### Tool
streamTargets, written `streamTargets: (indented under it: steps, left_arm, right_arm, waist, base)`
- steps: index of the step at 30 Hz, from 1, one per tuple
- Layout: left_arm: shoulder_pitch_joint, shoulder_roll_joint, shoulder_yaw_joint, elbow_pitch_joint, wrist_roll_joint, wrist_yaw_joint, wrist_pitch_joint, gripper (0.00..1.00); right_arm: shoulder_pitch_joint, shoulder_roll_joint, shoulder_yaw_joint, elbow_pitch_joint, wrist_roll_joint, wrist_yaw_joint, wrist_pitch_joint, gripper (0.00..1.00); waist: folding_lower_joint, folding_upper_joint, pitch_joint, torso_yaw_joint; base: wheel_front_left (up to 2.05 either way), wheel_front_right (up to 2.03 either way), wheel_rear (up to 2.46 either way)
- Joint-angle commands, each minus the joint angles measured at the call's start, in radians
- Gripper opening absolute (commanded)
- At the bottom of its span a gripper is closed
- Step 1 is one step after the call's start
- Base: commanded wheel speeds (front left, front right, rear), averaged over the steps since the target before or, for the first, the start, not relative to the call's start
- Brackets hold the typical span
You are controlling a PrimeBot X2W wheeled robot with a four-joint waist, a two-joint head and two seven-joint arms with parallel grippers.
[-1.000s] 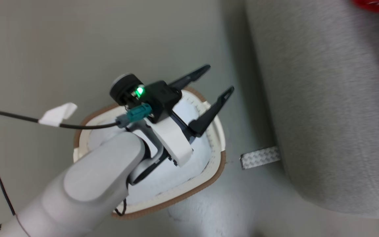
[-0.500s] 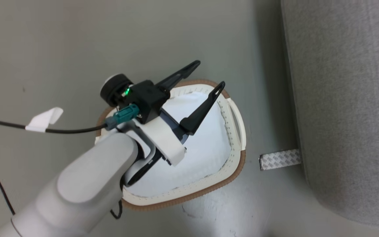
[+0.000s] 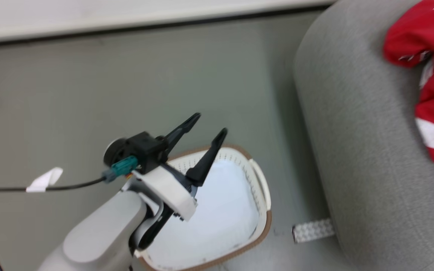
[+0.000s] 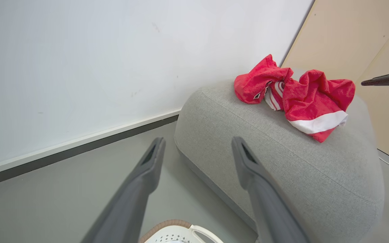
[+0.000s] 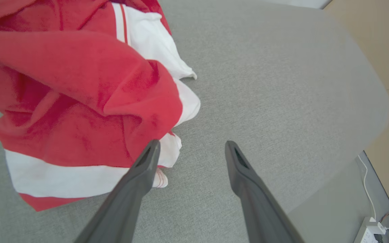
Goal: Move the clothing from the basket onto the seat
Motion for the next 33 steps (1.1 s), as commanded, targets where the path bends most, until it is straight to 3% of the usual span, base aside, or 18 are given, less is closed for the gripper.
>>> streamTargets:
  steps: [1, 10, 17, 24, 33]
  left_arm:
    - [0.023, 0.006, 0.007, 0.0, -0.017, 0.004, -0.005, 1.0]
    - [0.139, 0.031, 0.088, -0.014, -0.056, 0.058, -0.017, 1.0]
    - [0.233, 0.054, 0.185, 0.013, -0.09, 0.129, -0.017, 1.0]
    - [0.378, 0.065, 0.342, -0.011, -0.077, 0.156, -0.017, 1.0]
    - [0.592, -0.01, 0.545, -0.062, 0.019, 0.124, -0.017, 1.0]
  right_arm:
    - [0.011, -0.009, -0.006, -0.022, -0.004, -0.003, 0.001, 1.0]
    - [0.094, 0.043, -0.03, -0.343, -0.055, -0.003, -0.007, 1.0]
    - [0.211, 0.143, -0.033, -0.535, -0.065, -0.003, -0.134, 1.0]
    - [0.336, 0.273, -0.031, -0.586, -0.107, -0.003, -0.291, 1.0]
    - [0.504, 0.405, 0.021, -0.533, -0.255, -0.003, -0.537, 1.0]
  waist:
    - [0.0002, -0.0001, -0.1, -0.002]
    - [0.0002, -0.0001, -0.292, 0.042]
    - [0.0002, -0.0001, -0.381, 0.124]
    - [0.0002, -0.0001, -0.42, 0.191]
    - [0.0002, -0.0001, -0.456, 0.225]
  base:
    - [0.0, 0.0, 0.0]
    - [0.0, 0.0, 0.0]
    - [0.0, 0.0, 0.0]
    - [0.0, 0.0, 0.0]
    - [0.0, 0.0, 0.0]
